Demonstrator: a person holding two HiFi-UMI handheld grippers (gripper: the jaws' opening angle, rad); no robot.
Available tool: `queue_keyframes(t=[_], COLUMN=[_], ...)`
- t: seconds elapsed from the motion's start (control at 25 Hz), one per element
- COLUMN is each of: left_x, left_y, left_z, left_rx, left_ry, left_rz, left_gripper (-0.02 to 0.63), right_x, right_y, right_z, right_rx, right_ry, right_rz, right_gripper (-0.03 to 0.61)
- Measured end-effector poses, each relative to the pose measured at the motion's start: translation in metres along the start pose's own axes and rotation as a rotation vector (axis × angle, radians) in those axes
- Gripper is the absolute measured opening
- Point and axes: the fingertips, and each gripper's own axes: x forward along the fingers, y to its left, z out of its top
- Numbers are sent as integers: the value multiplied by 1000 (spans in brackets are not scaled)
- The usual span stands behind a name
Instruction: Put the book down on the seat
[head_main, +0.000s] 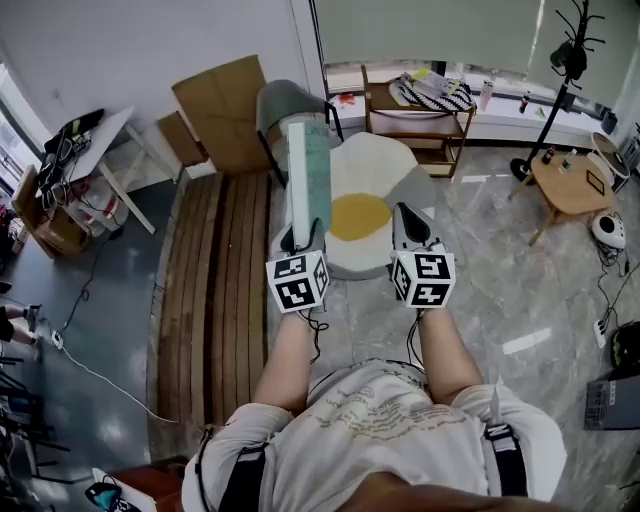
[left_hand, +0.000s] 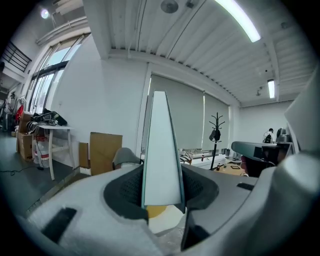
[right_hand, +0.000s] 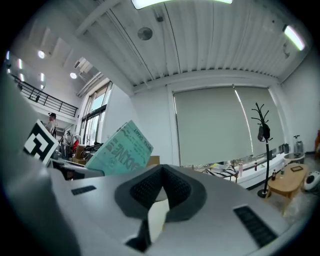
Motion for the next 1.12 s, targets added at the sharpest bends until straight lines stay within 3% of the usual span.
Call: queue_keyframes(t=[0.48, 0.76, 1.12], left_x=[-30, -46, -50], left_y=[43, 74, 64], left_z=[7, 7, -5], left_rx=[10, 28, 42], left_ry=[-24, -3, 8], left_rz=[-38, -104, -198], left_gripper=[174, 175, 175], right_x=[8, 0, -19], right_y=[87, 127, 131], right_z=[0, -3, -7], right_rx=[-18, -6, -30], right_ry=[32, 42, 61], right_rz=[84, 21, -47], right_gripper=[26, 26, 26])
